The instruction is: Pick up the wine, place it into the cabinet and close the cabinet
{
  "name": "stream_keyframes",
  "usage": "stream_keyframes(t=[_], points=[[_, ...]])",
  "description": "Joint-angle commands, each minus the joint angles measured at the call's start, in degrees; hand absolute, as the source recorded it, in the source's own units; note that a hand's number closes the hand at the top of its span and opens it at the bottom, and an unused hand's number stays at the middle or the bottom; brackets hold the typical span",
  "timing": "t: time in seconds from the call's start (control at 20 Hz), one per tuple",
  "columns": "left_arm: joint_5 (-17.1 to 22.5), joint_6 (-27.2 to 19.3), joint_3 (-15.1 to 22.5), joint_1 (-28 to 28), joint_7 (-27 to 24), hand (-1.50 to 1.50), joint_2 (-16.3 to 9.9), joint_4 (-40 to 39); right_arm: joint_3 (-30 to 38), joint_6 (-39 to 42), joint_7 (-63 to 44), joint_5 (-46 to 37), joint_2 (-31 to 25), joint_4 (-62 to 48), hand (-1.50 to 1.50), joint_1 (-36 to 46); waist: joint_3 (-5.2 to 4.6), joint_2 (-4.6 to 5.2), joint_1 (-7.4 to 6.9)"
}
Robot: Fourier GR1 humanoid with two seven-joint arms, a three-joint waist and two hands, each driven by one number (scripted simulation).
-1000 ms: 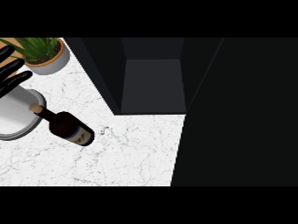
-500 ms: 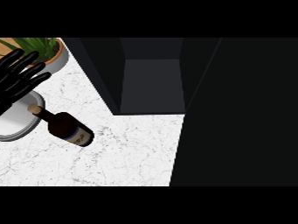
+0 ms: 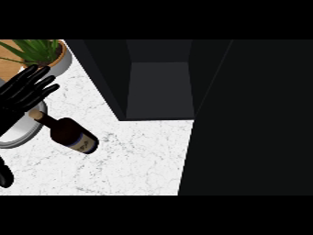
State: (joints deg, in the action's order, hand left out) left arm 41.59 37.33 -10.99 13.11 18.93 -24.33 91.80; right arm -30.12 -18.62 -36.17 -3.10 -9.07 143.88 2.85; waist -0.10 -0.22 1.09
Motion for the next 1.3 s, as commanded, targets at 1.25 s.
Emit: stream_keyframes(t=[1.25], points=[[-36.56, 10.41, -1.55, 5.89, -39.08, -1.5, 2.01, -39.74, -5.26, -6.52, -2.26, -6.29, -6.9, 10.13, -1.5, -0.44, -0.03, 0.26, 0.57]])
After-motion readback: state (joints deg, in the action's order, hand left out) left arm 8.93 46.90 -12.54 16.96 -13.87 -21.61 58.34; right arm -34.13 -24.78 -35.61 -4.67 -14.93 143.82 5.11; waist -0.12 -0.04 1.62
